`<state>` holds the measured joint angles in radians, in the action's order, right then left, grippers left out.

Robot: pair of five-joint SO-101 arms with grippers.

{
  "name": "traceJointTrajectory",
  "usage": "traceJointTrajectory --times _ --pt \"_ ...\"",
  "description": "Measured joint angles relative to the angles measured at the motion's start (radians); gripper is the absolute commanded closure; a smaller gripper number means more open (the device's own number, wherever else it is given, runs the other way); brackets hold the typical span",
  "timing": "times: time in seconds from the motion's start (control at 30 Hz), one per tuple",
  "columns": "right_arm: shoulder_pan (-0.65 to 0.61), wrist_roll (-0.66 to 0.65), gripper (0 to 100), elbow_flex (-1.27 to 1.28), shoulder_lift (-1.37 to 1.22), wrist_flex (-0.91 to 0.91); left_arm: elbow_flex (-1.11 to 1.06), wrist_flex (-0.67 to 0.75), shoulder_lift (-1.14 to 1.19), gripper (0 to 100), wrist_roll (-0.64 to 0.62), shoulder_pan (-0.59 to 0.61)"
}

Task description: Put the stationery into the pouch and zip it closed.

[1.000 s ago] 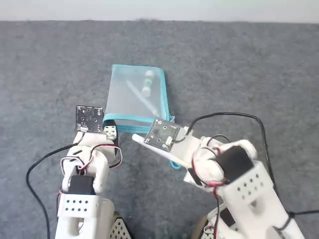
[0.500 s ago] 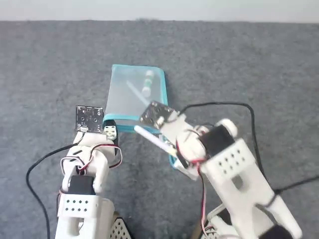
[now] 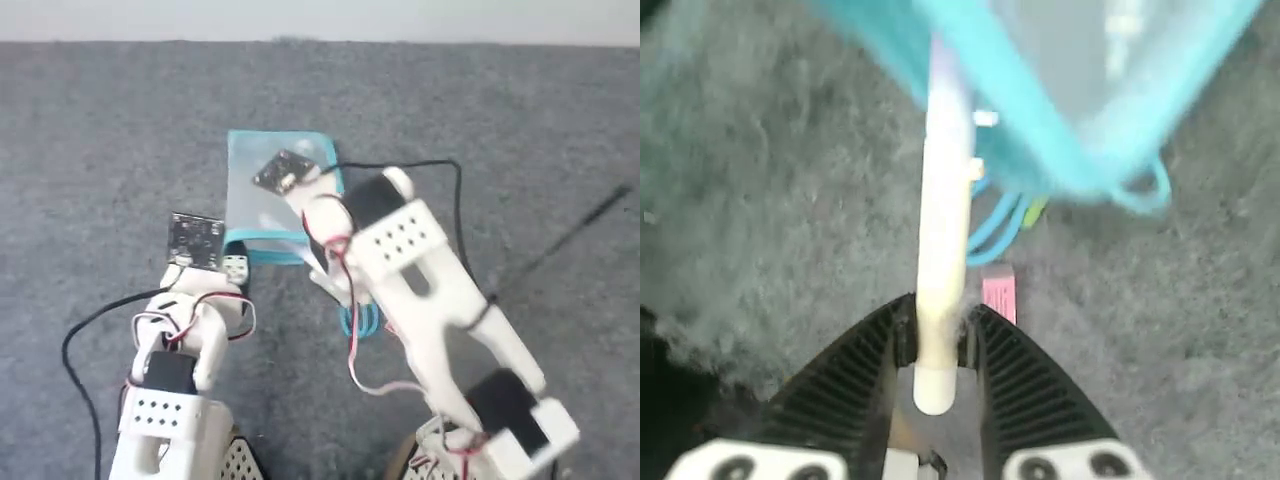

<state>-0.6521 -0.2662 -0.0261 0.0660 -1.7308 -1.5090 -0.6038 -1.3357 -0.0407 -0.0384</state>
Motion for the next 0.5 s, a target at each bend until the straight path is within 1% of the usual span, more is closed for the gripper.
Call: traceJointTrajectory --times 0.2,0.3,0.37,0.5 --pt "0.002 0.074 99.0 -0.219 -0.195 -0.023 -0.015 0.0 0.0 99 0.0 -0.118" --pt "0.031 0.109 98.7 -0.282 -0.255 -0.025 -0.015 0.0 0.0 99 0.0 -0.143" --pt "0.054 0.127 94.5 -0.324 -0.281 -0.026 -0.015 0.0 0.0 99 0.002 -0.147" --pt "0.061 0.13 80.4 -0.362 -0.288 -0.026 -0.015 0.0 0.0 99 0.0 -0.149"
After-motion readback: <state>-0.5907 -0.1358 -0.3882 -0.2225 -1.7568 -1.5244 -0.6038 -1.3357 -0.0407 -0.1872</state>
